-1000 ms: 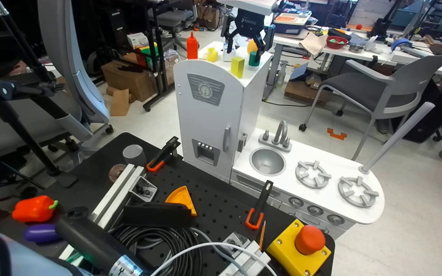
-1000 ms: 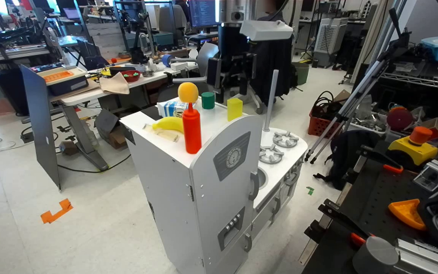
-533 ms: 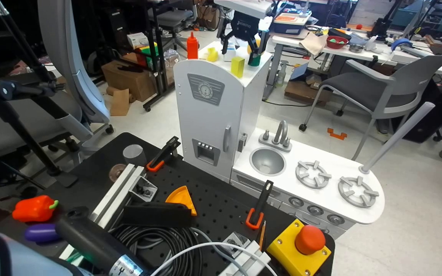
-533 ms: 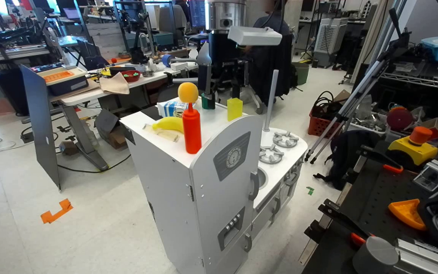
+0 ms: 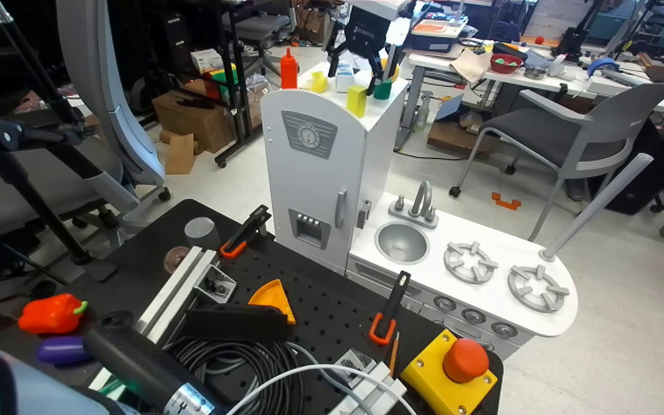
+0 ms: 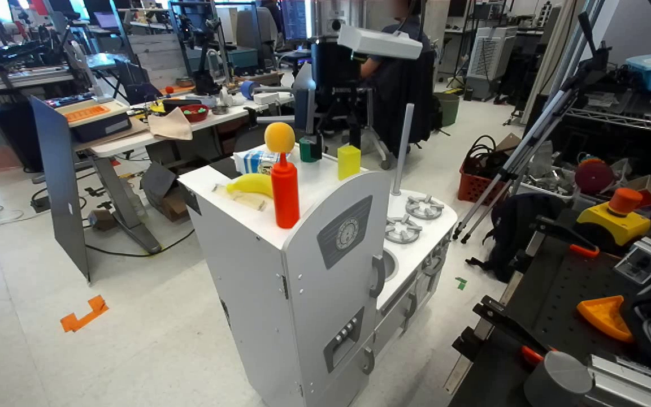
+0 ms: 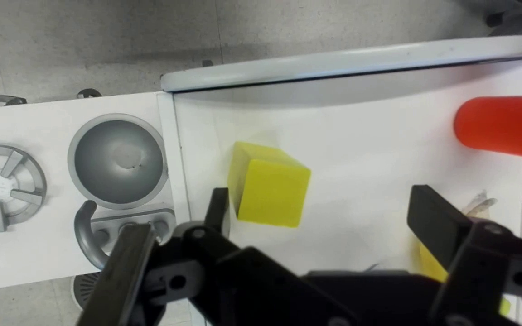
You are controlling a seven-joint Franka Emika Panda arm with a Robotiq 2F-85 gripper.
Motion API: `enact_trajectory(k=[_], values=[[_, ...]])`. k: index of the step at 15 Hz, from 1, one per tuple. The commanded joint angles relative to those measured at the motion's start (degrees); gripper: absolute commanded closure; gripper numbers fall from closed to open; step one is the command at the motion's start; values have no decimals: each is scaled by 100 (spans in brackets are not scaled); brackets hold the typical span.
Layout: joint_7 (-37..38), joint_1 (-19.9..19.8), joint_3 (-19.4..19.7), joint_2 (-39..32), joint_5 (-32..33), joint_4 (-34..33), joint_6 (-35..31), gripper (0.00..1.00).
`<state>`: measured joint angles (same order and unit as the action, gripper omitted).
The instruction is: Place the yellow block on its side
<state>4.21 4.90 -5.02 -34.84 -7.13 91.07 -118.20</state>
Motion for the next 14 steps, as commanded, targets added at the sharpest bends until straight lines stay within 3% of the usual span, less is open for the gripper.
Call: enact_trajectory(k=[1, 9, 14], values=[[134, -25, 31, 36, -111, -52, 177, 26], [207, -62, 93, 137, -62, 33, 268, 88], [405, -106, 201, 96, -141, -139, -206, 91]])
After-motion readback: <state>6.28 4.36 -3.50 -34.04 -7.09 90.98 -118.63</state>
